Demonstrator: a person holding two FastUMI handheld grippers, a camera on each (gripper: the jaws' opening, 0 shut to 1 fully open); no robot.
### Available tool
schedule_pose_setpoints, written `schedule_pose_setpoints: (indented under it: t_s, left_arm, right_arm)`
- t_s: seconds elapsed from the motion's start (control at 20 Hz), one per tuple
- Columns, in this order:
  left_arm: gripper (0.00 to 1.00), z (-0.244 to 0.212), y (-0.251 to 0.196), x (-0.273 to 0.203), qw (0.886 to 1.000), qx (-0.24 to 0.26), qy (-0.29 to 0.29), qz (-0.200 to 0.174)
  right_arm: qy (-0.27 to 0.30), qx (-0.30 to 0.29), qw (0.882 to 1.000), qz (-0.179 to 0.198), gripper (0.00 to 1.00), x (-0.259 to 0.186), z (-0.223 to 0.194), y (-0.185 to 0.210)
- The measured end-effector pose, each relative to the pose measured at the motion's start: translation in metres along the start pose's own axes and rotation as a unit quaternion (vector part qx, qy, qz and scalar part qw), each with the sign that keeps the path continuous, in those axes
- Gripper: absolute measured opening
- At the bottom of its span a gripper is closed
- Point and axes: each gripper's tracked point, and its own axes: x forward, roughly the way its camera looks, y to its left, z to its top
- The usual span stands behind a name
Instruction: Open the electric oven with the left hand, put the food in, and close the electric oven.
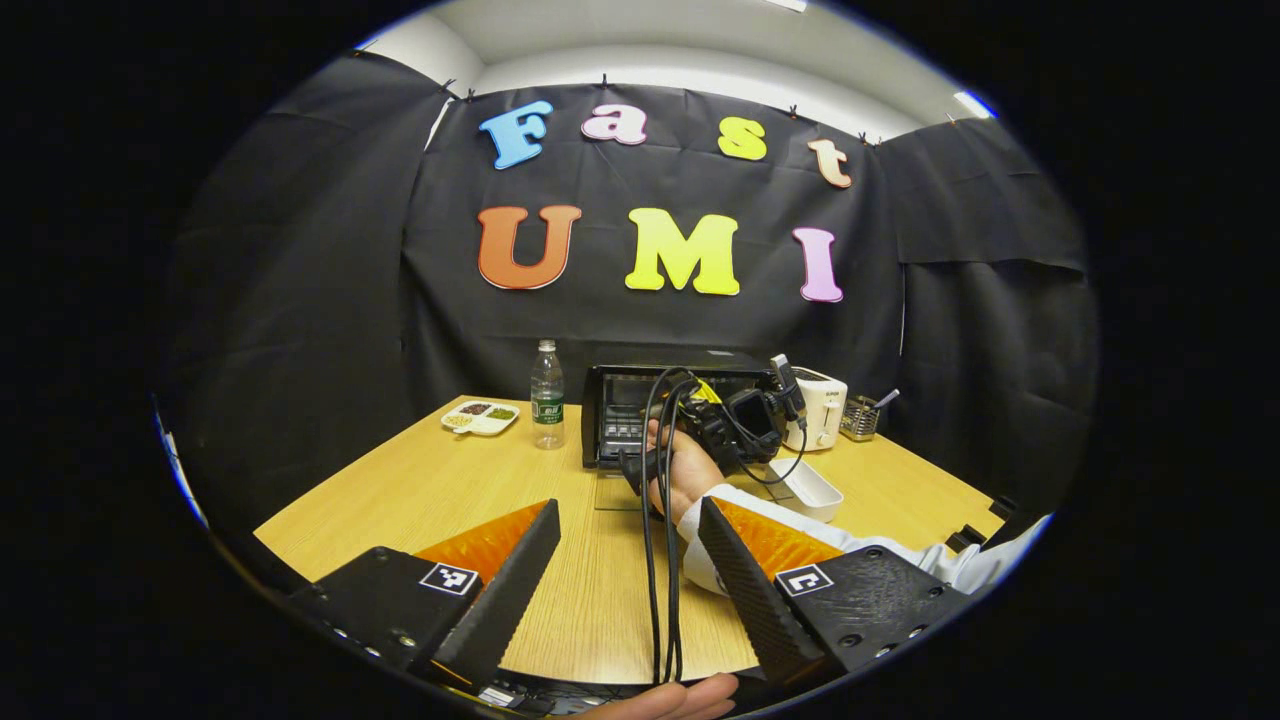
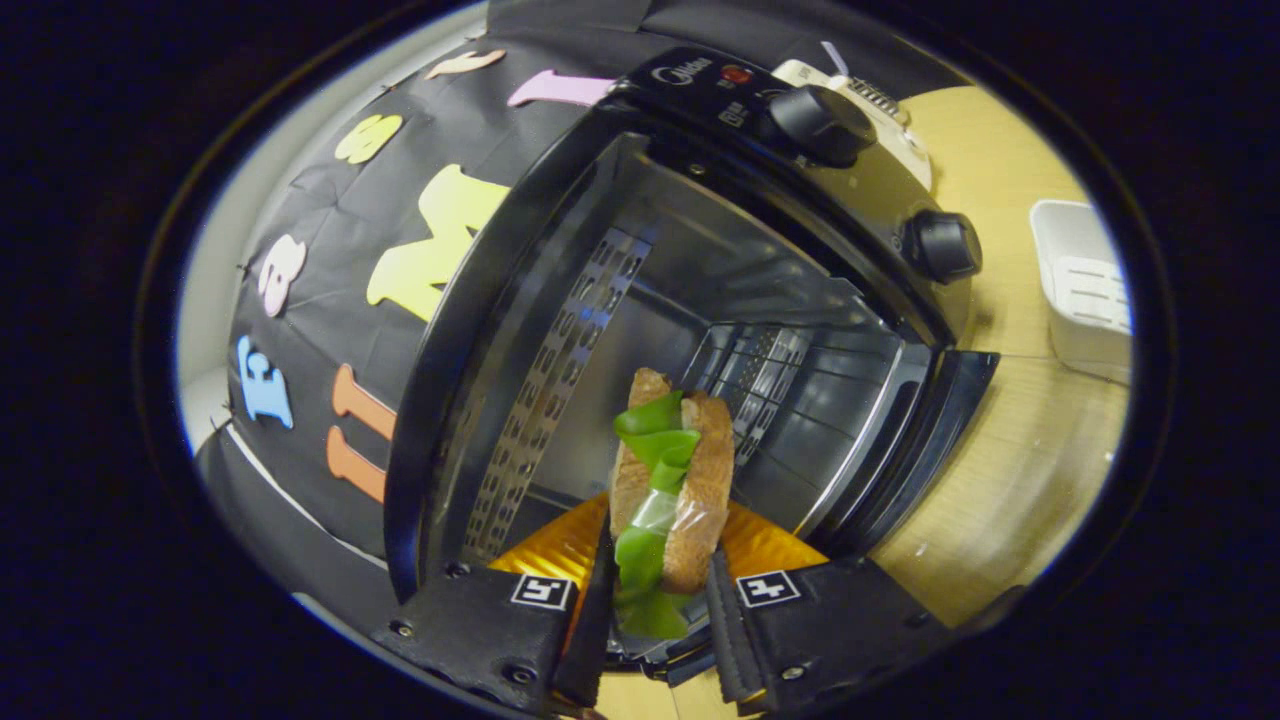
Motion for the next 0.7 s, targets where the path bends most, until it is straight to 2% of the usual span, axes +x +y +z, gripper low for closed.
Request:
schedule_pose_setpoints:
  t_s: [0.1,0.15,0.2,0.4,0.55,0.65,0.7]
  left_arm:
    - [0.92,-0.003,0.001,0.001,1.000,-0.002,0.004,0.002]
    - [0.92,-0.006,0.003,0.001,1.000,-0.002,0.007,0.005]
    - [0.92,-0.007,0.004,0.001,1.000,-0.003,0.008,0.007]
    - [0.92,-0.007,0.004,0.001,1.000,-0.009,0.009,0.006]
    - [0.92,-0.009,0.004,-0.001,1.000,-0.009,0.014,0.005]
    - [0.93,-0.011,0.005,-0.002,1.000,-0.006,0.015,0.007]
    - [0.93,-0.012,0.004,-0.002,1.000,-0.006,0.016,0.008]
  right_arm:
    - [-0.009,-0.035,0.999,-0.008,0.49,0.001,0.000,0.001]
    - [-0.010,-0.048,0.999,-0.011,0.39,0.000,-0.001,0.002]
    - [-0.010,-0.061,0.998,-0.016,0.51,0.000,-0.003,0.002]
    - [-0.010,-0.110,0.993,-0.029,0.56,0.000,-0.005,0.005]
    - [-0.005,-0.170,0.985,-0.031,0.56,0.000,-0.008,0.017]
    - [0.012,-0.217,0.976,-0.036,0.61,0.001,-0.014,0.021]
    - [0.020,-0.236,0.971,-0.039,0.69,0.001,-0.016,0.022]
